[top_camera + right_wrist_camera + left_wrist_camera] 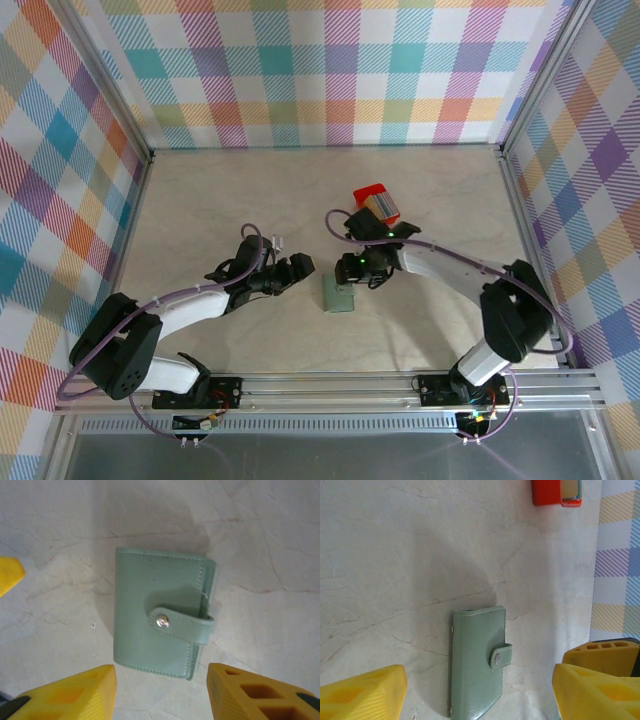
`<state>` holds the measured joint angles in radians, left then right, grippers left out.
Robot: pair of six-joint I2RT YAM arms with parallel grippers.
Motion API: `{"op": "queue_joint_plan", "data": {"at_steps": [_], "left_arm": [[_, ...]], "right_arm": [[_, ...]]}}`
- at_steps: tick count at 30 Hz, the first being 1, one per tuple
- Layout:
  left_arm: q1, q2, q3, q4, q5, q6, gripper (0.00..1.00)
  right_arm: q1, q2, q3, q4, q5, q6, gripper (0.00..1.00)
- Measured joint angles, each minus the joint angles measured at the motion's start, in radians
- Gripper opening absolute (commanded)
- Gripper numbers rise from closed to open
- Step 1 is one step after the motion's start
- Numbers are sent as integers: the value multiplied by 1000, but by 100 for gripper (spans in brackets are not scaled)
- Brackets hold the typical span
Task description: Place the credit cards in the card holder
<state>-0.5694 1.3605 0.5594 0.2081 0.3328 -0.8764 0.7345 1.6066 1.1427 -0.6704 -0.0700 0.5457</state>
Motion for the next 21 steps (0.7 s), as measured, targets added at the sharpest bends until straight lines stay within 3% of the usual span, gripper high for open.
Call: {"op": "queue_joint_plan", "data": {"at_steps": [8,21], "left_arm": [[0,-19,-56,8,6,-26,75],[0,-56,-69,5,3,-24,74]], "right_arm": [[74,160,107,-69,82,14,40],[92,240,116,-87,93,47,40]]}}
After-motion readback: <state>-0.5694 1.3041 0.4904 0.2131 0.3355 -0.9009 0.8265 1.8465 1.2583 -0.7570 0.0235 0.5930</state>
